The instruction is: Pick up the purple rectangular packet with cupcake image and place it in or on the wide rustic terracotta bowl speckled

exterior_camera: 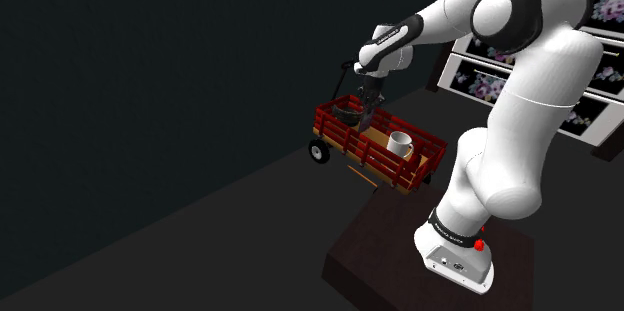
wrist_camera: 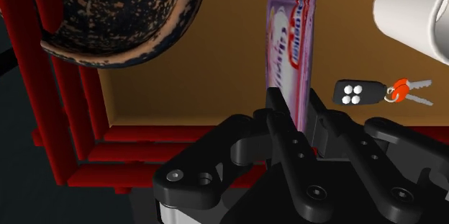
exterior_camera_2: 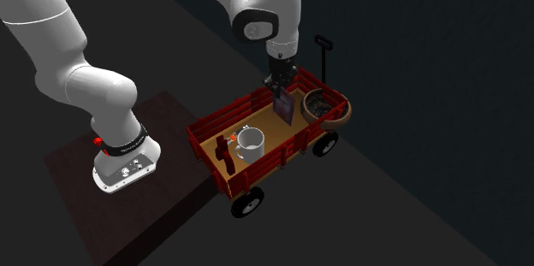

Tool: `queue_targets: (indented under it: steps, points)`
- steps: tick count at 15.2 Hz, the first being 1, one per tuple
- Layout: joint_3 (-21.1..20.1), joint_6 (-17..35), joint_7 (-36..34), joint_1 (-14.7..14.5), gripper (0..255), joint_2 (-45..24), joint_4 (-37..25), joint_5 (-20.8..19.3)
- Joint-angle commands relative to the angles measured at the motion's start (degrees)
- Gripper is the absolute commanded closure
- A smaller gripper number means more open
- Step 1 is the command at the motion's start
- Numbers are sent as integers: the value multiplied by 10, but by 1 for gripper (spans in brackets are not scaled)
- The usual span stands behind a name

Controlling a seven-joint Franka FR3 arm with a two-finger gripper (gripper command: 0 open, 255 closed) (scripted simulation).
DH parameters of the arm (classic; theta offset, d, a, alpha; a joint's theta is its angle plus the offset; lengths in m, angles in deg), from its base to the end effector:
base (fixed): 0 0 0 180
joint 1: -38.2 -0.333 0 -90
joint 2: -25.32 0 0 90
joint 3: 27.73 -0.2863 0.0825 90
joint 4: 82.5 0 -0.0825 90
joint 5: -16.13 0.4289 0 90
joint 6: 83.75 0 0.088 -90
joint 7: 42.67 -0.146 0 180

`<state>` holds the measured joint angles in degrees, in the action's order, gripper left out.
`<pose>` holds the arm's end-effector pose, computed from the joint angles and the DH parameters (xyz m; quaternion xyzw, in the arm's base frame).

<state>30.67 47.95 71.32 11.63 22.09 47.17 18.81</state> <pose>0.4719 -0.2944 0.2498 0.7636 0.6457 -0.0052 0.0051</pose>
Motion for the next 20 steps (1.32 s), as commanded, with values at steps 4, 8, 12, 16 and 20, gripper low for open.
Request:
queue_targets:
  steps: [4, 8, 12, 16, 20]
  points:
    - [2, -38, -33, -6, 255, 41, -16, -46]
    - [-3, -70, -54, -5, 255, 70, -32, -75]
    - [-11, -102, -70, -3, 255, 94, -49, -97]
    - [-20, -134, -82, -1, 255, 114, -69, -113]
    - [-29, -167, -91, 1, 255, 130, -90, -125]
